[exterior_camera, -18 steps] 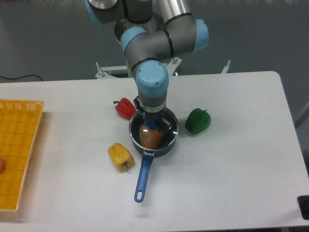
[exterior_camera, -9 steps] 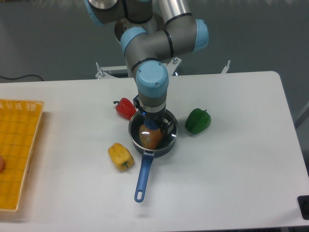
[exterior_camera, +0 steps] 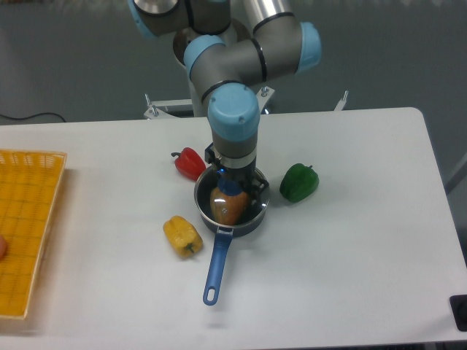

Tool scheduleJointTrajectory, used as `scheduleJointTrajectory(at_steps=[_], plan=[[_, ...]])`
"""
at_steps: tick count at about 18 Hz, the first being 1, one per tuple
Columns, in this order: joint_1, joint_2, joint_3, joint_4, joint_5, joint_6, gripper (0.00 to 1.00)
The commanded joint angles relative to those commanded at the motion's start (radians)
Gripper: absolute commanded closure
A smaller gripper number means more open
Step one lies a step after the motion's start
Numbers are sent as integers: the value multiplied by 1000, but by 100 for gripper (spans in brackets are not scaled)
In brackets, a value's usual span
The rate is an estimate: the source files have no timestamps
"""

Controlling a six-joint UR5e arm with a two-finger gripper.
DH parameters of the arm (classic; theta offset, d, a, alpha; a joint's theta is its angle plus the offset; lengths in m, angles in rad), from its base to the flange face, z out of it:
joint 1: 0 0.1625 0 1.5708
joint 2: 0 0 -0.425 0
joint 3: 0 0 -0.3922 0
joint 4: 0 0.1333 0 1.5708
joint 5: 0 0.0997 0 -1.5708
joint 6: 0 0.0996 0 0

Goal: Close the pot lid

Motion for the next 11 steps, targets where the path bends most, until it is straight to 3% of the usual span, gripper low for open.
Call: scheduleJointTrajectory(at_steps=[3, 11], plan=[[72, 3, 38, -5, -5, 218, 0], [302, 5, 57, -3, -17, 600, 0]])
